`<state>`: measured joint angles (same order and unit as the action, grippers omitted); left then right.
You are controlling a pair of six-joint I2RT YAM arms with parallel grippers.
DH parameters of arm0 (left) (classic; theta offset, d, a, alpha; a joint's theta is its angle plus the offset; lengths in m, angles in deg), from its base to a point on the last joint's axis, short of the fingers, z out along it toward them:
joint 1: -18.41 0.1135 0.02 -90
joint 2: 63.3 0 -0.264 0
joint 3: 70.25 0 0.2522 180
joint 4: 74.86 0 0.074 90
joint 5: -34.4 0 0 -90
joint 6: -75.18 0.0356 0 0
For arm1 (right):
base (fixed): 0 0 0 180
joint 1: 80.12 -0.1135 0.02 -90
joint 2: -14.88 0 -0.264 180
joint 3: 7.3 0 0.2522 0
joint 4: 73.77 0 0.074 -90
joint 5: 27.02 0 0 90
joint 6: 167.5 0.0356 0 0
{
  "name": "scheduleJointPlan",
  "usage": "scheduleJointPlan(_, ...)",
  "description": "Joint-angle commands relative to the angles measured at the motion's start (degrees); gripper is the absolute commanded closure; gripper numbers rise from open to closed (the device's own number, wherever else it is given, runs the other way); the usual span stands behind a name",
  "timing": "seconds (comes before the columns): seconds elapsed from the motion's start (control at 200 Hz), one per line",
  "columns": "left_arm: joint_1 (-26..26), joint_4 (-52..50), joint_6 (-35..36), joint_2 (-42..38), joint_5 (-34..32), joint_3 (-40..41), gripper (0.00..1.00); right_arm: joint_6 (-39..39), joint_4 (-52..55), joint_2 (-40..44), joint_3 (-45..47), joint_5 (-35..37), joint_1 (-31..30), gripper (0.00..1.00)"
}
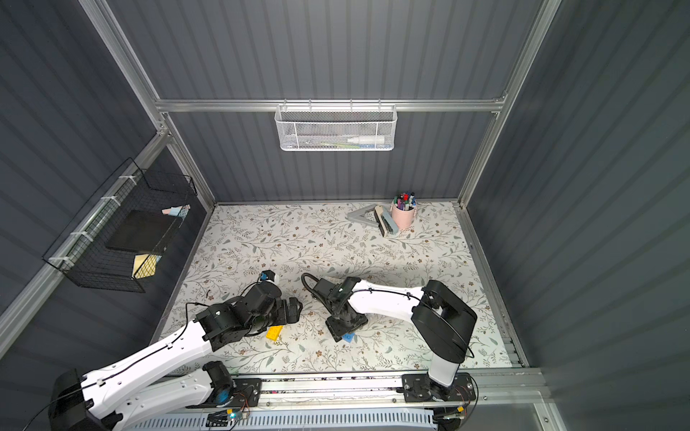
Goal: Assemble a spoon with lego
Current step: Pick up the lego brick from the center of the board.
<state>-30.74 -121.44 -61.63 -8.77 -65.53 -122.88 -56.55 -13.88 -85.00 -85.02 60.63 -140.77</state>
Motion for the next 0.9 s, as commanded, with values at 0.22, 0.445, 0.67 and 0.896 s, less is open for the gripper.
scheduleJointPlan(0.22, -0.27, 1.79, -1.62, -0.56, 1.10, 2.52, 0.01, -2.32, -0.33, -3.20, -0.55, 0.86, -0.21, 0.45)
scheduleJointPlan(0.445, -0.33, 3.44, -1.96, 0.66, 1.84, 3.33, 0.01, -2.58, -0.79, -2.44, -0.59, 0.64, -0.26, 0.65)
scheduleJointPlan(0.67, -0.30, 5.54, -2.57, 1.42, 4.05, 3.18, 0.01, -1.49, 2.02, 3.90, -0.11, 2.31, -0.27, 0.77)
scheduleJointPlan(0.896, -0.27, 15.01, -2.85, 9.49, 9.53, 5.10, 0.18, -0.73, 7.63, 16.47, -2.03, 8.97, 1.72, 0.77)
